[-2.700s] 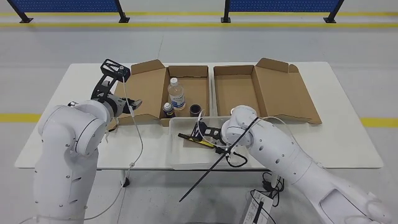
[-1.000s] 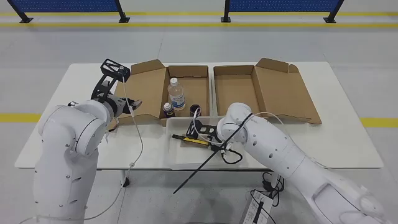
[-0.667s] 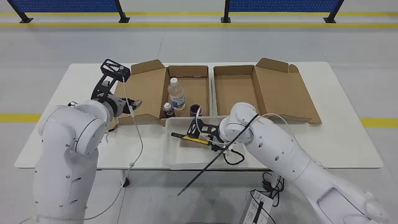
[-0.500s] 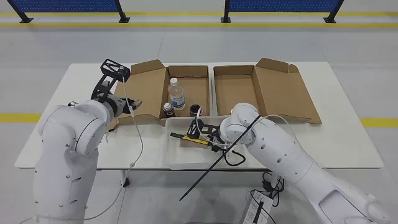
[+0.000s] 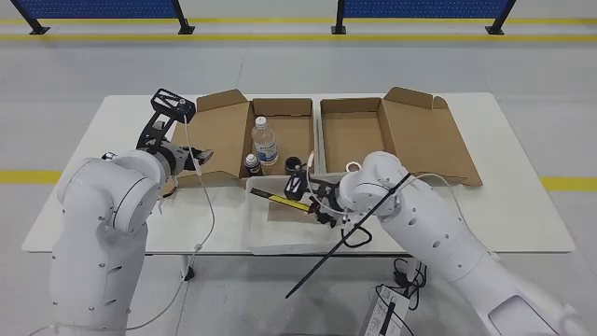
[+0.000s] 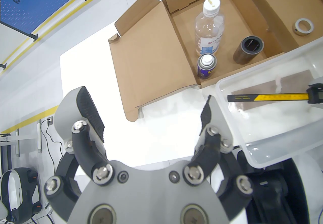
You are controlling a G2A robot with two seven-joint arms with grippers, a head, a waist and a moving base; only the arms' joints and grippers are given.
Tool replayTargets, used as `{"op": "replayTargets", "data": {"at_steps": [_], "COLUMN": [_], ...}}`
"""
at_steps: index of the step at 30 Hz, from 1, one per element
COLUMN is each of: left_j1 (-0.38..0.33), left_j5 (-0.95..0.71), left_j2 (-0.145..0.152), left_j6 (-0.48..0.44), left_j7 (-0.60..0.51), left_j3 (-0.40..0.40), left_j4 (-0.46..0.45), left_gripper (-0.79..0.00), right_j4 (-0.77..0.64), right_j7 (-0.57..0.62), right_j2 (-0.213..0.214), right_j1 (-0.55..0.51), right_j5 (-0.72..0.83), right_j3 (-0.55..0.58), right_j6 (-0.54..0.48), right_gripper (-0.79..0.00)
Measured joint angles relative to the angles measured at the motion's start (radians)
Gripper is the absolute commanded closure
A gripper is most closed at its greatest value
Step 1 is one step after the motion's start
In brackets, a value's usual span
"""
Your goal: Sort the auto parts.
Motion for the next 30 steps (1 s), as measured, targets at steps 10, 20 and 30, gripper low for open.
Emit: {"op": "replayTargets", "data": {"at_steps": [10,20,30], "left_j1": [0.000,0.000,0.000], "left_j5": [0.000,0.000,0.000], "left_j2": [0.000,0.000,0.000], "left_j6": [0.000,0.000,0.000], "left_j7": [0.000,0.000,0.000], "left_j3": [0.000,0.000,0.000], "left_j4": [0.000,0.000,0.000], "left_gripper": [-0.785,-0.785,-0.785], "right_j4": [-0.041,-0.072,-0.078], "right_j7": [-0.067,-0.180,-0.281], "right_j2": [0.026,0.052,0.070], "right_j1": [-0.056,-0.121,-0.173], "right_j5": [0.064,0.164,0.277], "right_j3": [0.082,0.185,0.261], "right_j6": [-0.005,-0.028,-0.066], "right_gripper": [0.000,0.000,0.000]}}
